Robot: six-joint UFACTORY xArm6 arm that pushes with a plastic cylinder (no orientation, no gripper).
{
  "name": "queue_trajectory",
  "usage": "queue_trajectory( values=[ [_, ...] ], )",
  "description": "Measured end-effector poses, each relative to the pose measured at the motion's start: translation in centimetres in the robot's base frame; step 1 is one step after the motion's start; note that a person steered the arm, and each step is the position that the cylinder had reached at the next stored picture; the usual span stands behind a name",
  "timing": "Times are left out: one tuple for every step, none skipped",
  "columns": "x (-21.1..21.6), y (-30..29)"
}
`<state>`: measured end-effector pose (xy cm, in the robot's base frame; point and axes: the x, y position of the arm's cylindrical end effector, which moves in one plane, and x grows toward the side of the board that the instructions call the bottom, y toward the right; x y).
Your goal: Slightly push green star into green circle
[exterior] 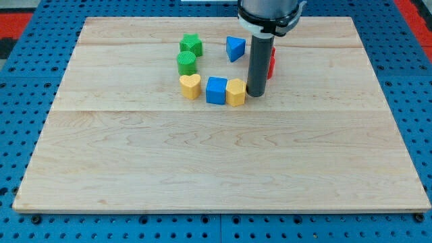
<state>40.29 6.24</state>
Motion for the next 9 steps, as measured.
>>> queue_trajectory(
  values=[
    [0.0, -0.2],
    [3.7, -0.2],
    [6.0, -1.1],
    [3.5, -3.7],
    [3.3, -5.3],
    [3.7, -5.9],
    [4.7, -5.9],
    [4.7, -6.1],
    [4.7, -11.5]
  ],
)
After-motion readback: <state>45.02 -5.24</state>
